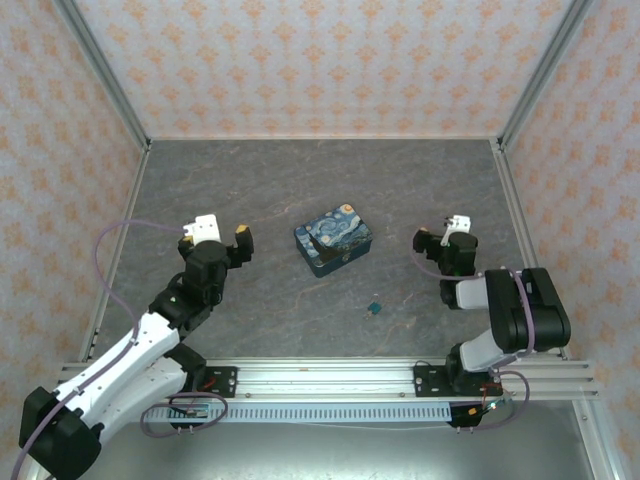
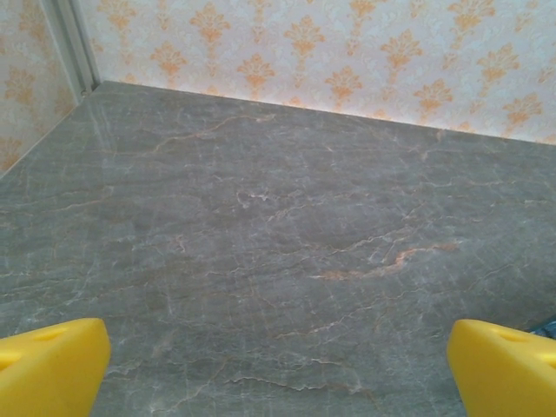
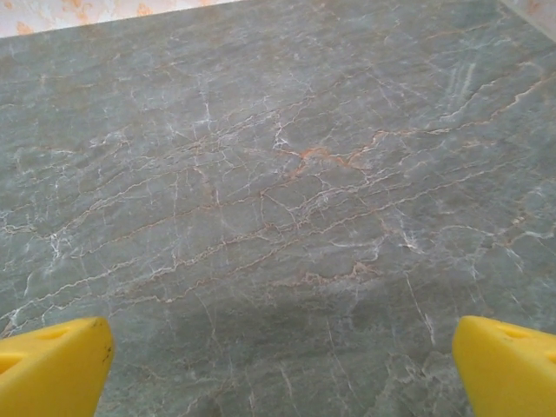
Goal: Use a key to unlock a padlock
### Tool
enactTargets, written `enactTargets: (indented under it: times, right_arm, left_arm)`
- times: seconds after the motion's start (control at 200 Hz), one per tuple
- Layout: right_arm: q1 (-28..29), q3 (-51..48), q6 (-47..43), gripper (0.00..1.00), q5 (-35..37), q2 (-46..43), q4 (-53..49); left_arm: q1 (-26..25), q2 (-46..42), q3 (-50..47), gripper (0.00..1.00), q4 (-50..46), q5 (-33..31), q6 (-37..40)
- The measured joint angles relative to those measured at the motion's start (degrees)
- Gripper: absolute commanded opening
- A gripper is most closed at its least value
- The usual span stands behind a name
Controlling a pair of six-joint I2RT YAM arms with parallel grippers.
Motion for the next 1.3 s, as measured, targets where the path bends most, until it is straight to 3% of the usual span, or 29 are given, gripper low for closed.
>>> enactTargets:
  times: [0.29,0.526,0.806,1.096,1.296]
  right_arm:
    - [-2.6,4.5,0.8,0.99,-1.9,0.2,-2.1]
    - [-2.6,4.5,0.9,0.99,-2.3,0.2,-2.3]
    - [-2.6,4.5,0.9,0.99,-2.3,0.2,-2.6]
    - [-2.6,4.5,0.9,0.99,-2.3,0.2,-2.7]
    - [-2.6,4.5,0.9,0.99,-2.3,0.2,-2.7]
  left_arm:
    - [2.9,8.7,0.0,1.0,1.8,-4.5,5.2]
    - [6.3,18.8,-0.1,1.0,12.4,-6.0,12.2]
    - [12.3,30.0,-4.2,1.0,31.1,-2.5,16.7]
    - [16.3,35.8,-9.1,1.0,46.9,4.3,19.3]
    - [21.4,41.2,-7.2,1.0,47.3,7.9,16.9]
